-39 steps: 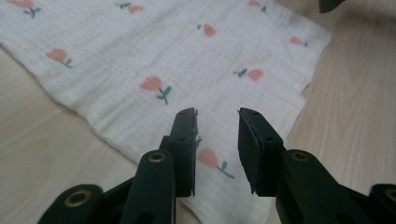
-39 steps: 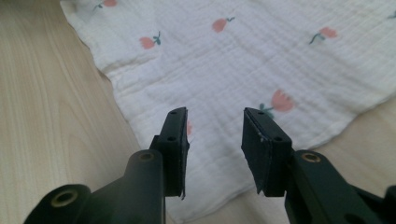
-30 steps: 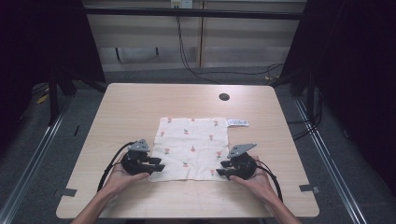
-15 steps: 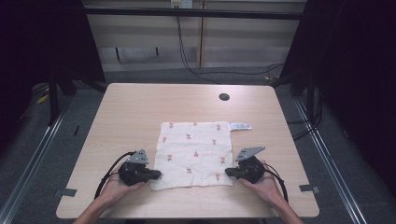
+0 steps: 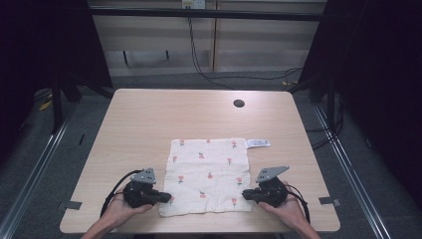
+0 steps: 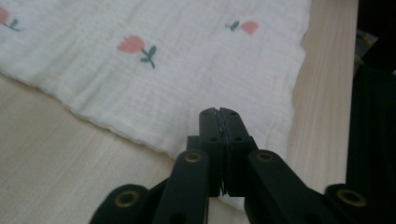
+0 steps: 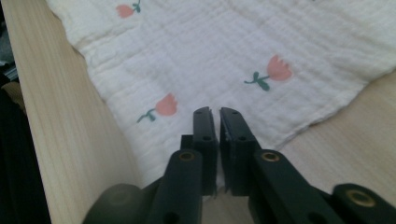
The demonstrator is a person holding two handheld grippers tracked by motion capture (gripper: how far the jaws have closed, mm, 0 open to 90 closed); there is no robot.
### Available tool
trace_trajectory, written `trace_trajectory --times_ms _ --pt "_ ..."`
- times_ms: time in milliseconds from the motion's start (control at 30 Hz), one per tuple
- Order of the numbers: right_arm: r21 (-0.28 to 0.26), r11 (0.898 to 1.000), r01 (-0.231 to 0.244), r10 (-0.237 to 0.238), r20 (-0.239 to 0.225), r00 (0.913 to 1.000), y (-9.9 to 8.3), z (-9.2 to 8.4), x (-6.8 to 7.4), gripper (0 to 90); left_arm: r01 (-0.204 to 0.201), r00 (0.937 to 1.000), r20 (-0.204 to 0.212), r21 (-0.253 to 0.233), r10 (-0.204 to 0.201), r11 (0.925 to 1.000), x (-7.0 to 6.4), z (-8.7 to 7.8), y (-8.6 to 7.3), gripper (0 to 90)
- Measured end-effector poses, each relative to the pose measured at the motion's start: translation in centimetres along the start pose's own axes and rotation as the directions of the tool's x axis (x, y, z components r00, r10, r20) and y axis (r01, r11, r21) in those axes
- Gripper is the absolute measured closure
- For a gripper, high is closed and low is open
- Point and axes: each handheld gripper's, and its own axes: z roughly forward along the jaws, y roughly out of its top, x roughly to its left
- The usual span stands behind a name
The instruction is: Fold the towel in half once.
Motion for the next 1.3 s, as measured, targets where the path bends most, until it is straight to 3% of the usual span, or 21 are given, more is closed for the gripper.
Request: trace_trajectory --times_ms 133,267,333,500,567,700,767,933,1000,1133,1300 --pt "-0.042 0.998 -0.036 0.037 0.019 0.9991 0.5 -0.6 -0.8 78.2 0.043 0.9991 0.001 -0.031 -0.043 0.9986 1.0 -0.3 0.0 75.0" --pt "-0.074 0.996 -0.054 0.057 0.038 0.9977 1.4 -0.8 -1.7 73.4 0.101 0.9933 -0.053 -0.038 -0.103 0.9942 2.2 -0.8 0.2 63.2" --pt "-0.095 0.994 -0.055 0.06 0.047 0.9971 2.0 -1.0 -2.1 70.6 0.108 0.9913 -0.071 -0.047 -0.111 0.9931 2.5 -1.0 0.3 61.5" --pt "-0.145 0.987 -0.076 0.087 0.07 0.9937 3.1 -1.5 -3.3 63.2 0.102 0.9911 -0.08 -0.059 -0.106 0.9931 3.1 -0.9 0.9 59.3" --pt "-0.155 0.983 -0.094 0.104 0.06 0.9928 3.3 -1.7 -3.8 62.0 0.097 0.9913 -0.082 -0.071 -0.103 0.9927 3.3 -0.8 1.3 58.6" --pt "-0.164 0.982 -0.098 0.108 0.057 0.9925 4.0 -1.8 -4.9 60.2 0.099 0.9862 -0.124 -0.09 -0.11 0.991 4.0 -0.4 2.5 57.3" --pt "-0.177 0.98 -0.094 0.106 0.059 0.9926 4.4 -1.6 -5.6 58.6 0.088 0.9854 -0.139 -0.073 -0.098 0.9934 4.5 0.1 3.1 59.1" --pt "-0.148 0.985 -0.091 0.102 0.07 0.9923 5.7 -0.3 -7.3 57.9 0.081 0.9873 -0.129 -0.089 -0.092 0.9927 5.6 1.5 4.4 65.4" --pt "-0.149 0.986 -0.073 0.085 0.079 0.9932 6.5 0.1 -8.1 58.0 0.085 0.9865 -0.135 -0.06 -0.093 0.9946 5.8 2.1 4.5 69.2" --pt "-0.158 0.985 -0.07 0.084 0.09 0.9924 7.5 0.6 -10.1 57.4 0.069 0.9877 -0.139 -0.031 -0.073 0.9971 5.9 2.7 4.1 68.5" --pt "-0.133 0.987 -0.093 0.113 0.15 0.9822 7.9 1.8 -12.2 59.4 0.078 0.987 -0.139 -0.023 -0.08 0.9967 6.2 3.1 3.7 64.8"
